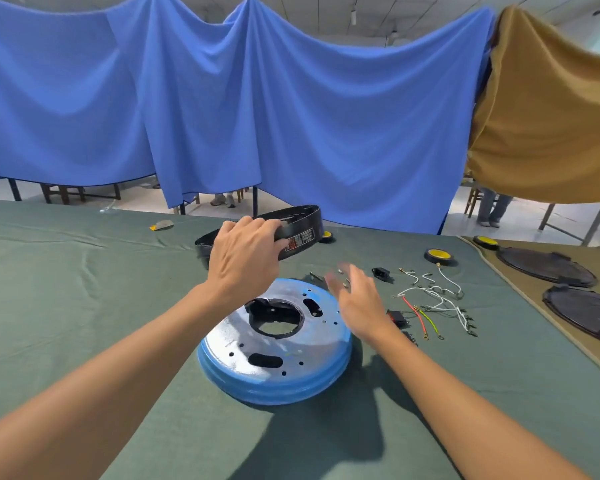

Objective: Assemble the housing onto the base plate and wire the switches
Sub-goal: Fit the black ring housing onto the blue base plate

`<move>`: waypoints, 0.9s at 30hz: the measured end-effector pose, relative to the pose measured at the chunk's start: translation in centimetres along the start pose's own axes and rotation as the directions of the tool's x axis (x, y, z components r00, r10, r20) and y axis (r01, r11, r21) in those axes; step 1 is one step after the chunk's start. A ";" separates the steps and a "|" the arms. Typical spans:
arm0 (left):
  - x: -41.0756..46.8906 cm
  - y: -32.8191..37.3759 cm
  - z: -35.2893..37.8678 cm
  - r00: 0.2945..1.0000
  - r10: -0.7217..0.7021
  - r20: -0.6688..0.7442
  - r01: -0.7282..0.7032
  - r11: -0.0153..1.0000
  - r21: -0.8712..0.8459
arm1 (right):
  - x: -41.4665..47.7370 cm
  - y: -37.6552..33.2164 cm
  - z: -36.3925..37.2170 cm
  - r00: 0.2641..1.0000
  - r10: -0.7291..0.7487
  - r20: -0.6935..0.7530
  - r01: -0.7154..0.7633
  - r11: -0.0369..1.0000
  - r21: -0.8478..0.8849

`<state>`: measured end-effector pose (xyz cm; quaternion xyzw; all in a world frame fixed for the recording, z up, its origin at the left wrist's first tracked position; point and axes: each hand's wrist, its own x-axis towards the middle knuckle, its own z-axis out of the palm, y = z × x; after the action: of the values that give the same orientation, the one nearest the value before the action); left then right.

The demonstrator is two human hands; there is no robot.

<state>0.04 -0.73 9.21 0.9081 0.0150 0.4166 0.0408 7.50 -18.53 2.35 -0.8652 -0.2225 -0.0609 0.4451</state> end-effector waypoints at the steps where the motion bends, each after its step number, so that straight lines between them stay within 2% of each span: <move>1: 0.3 0.6 -0.5 1.000 -0.013 -0.022 0.012 0.998 -0.054 | 0.2 -0.1 -0.7 0.999 0.043 -0.015 -0.042 0.996 0.081; 4: 0.9 2.6 -1.6 0.996 -0.070 -0.051 0.060 0.981 -0.186 | 0.5 -0.4 -2.6 0.992 0.122 -0.039 -0.107 0.956 0.271; 8: 2.0 4.1 -2.6 0.975 -0.217 0.046 0.216 0.876 -0.431 | 1.0 -0.6 -4.8 0.980 0.193 -0.038 -0.165 0.912 0.377; 10: 2.5 4.3 -3.0 0.970 -0.225 0.096 0.235 0.747 -0.622 | 1.1 -0.6 -5.5 0.980 0.194 -0.045 -0.160 0.901 0.404; 12: 2.7 4.6 -3.2 0.954 -0.249 0.168 0.284 0.566 -0.774 | 1.1 -0.5 -5.9 0.978 0.200 -0.053 -0.158 0.888 0.432; 14: 2.6 4.7 -3.3 0.913 -0.293 0.284 0.382 0.368 -0.848 | 1.1 -0.4 -6.1 0.975 0.213 -0.061 -0.158 0.860 0.486; 17: 2.4 4.4 -3.2 0.832 -0.328 0.448 0.502 0.101 -0.859 | 1.3 0.0 -6.3 0.965 0.241 -0.104 -0.149 0.831 0.536; 21: 2.3 3.0 -3.5 0.761 -0.311 0.569 0.547 -0.164 -0.821 | 1.4 0.5 -6.1 0.929 0.348 -0.124 -0.235 0.816 0.529; 24: 2.1 2.4 -3.4 0.718 -0.278 0.638 0.571 -0.289 -0.768 | 1.2 0.4 -5.6 0.912 0.404 -0.075 -0.290 0.761 0.580; 27: 1.9 2.2 -3.2 0.681 -0.276 0.679 0.594 -0.334 -0.732 | 1.0 0.3 -5.1 0.930 0.364 -0.049 -0.256 0.740 0.622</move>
<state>-1.15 -2.65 12.96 0.5252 0.0523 0.1309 0.8392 9.01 -22.43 5.48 -0.6935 -0.0444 0.0162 0.7189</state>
